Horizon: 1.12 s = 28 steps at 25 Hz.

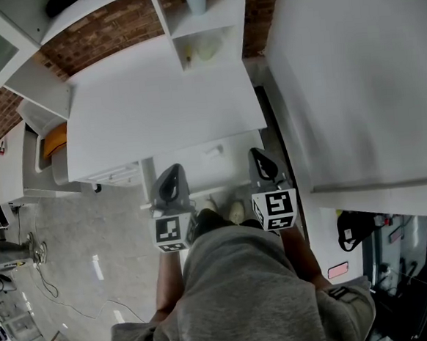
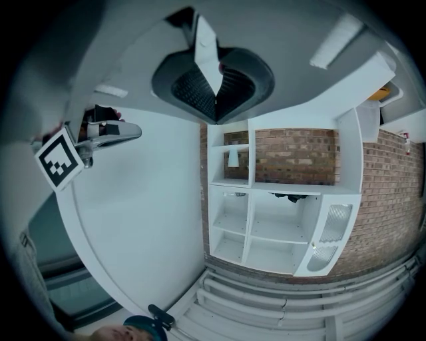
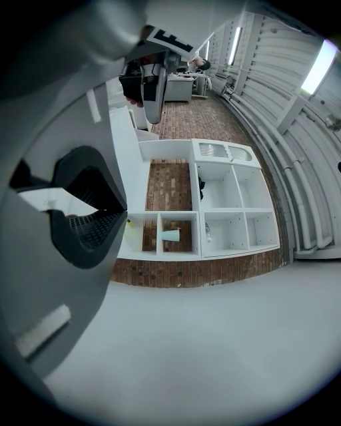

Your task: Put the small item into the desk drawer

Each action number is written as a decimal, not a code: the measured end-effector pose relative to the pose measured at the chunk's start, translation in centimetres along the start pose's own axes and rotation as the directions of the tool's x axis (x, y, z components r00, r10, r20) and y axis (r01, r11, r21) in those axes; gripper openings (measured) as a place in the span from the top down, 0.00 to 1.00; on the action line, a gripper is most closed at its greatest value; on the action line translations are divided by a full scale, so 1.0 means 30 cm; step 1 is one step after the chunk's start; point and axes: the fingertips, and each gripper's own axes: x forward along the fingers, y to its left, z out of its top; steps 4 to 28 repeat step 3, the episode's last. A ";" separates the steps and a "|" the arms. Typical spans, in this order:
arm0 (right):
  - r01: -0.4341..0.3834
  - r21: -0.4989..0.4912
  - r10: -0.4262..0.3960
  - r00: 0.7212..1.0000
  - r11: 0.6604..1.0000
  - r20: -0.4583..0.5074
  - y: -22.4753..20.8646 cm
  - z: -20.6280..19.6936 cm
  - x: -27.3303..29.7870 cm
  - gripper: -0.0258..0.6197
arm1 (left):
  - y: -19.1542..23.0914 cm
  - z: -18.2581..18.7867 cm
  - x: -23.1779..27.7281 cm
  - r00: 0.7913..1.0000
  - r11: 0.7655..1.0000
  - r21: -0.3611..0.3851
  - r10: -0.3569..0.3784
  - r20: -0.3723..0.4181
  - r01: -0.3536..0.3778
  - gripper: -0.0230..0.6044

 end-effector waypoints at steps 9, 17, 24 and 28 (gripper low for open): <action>0.000 0.002 0.000 1.000 1.000 0.003 -0.002 -0.001 -0.003 0.96 | -0.007 -0.009 0.001 1.000 1.000 0.008 -0.003 -0.003 0.003 0.94; 0.000 0.002 0.000 1.000 1.000 0.003 -0.002 -0.001 -0.003 0.96 | -0.007 -0.009 0.001 1.000 1.000 0.008 -0.003 -0.003 0.003 0.94; 0.000 0.002 0.000 1.000 1.000 0.003 -0.002 -0.001 -0.003 0.96 | -0.007 -0.009 0.001 1.000 1.000 0.008 -0.003 -0.003 0.003 0.94; 0.000 0.002 0.000 1.000 1.000 0.003 -0.002 -0.001 -0.003 0.96 | -0.007 -0.009 0.001 1.000 1.000 0.008 -0.003 -0.003 0.003 0.94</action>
